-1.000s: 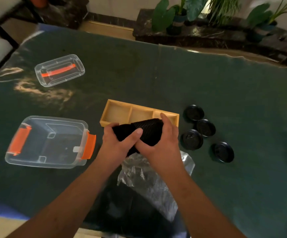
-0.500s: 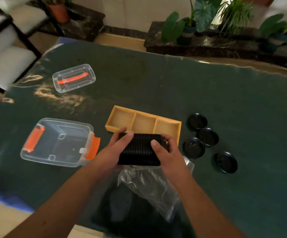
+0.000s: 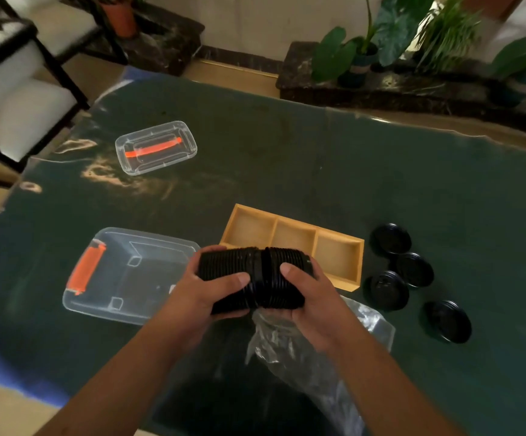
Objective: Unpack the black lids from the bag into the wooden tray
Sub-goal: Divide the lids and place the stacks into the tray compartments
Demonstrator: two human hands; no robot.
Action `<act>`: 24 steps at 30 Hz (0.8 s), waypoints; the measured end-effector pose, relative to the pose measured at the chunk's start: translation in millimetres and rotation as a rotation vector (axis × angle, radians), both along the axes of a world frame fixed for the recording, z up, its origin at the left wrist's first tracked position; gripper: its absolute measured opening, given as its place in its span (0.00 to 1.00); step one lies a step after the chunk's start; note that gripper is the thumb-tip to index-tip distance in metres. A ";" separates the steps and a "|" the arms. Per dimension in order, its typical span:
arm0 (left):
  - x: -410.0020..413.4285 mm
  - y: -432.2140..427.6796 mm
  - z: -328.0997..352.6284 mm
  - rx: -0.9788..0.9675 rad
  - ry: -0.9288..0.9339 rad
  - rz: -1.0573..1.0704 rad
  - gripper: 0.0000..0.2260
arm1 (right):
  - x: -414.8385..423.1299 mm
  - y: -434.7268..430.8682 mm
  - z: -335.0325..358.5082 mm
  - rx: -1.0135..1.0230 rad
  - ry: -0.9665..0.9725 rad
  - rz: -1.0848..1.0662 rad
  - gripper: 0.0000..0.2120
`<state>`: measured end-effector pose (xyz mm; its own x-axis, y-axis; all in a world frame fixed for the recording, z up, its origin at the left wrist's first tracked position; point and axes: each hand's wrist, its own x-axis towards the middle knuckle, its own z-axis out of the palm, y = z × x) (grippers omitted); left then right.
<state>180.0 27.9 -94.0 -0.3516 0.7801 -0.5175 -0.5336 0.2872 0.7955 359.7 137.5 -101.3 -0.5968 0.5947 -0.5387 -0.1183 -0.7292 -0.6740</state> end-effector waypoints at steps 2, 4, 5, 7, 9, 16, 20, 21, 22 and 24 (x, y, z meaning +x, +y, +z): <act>-20.8 3.7 -1.1 0.015 -0.025 -0.003 0.34 | -12.6 4.6 -3.6 -0.036 0.021 -0.028 0.30; -40.9 7.4 0.0 0.028 -0.060 -0.005 0.34 | -28.5 12.1 -9.6 -0.053 0.038 -0.041 0.31; -50.9 9.5 0.2 0.032 -0.076 -0.005 0.34 | -37.4 18.2 -12.4 -0.049 0.033 -0.054 0.33; -71.0 13.1 0.4 0.037 -0.082 -0.010 0.35 | -56.4 36.5 -16.4 0.009 -0.053 -0.101 0.37; -89.0 15.9 0.9 0.044 -0.068 -0.008 0.35 | -78.0 59.4 -19.9 0.199 -0.322 -0.091 0.37; -112.6 29.6 -1.4 0.031 -0.013 -0.008 0.35 | -140.0 100.2 -51.4 1.000 -1.095 0.492 0.39; -110.1 40.2 -3.8 0.031 0.005 -0.028 0.31 | -152.6 98.2 -68.1 1.259 -1.243 0.667 0.41; -108.2 42.2 -3.8 0.025 0.010 -0.034 0.31 | -154.4 97.5 -71.7 1.301 -1.267 0.700 0.42; -106.4 43.8 -4.1 0.018 0.016 -0.037 0.31 | -155.3 96.7 -73.6 1.328 -1.285 0.727 0.43; -103.6 46.0 -4.6 0.010 0.025 -0.039 0.32 | -149.7 96.5 -68.8 1.315 -1.256 0.724 0.45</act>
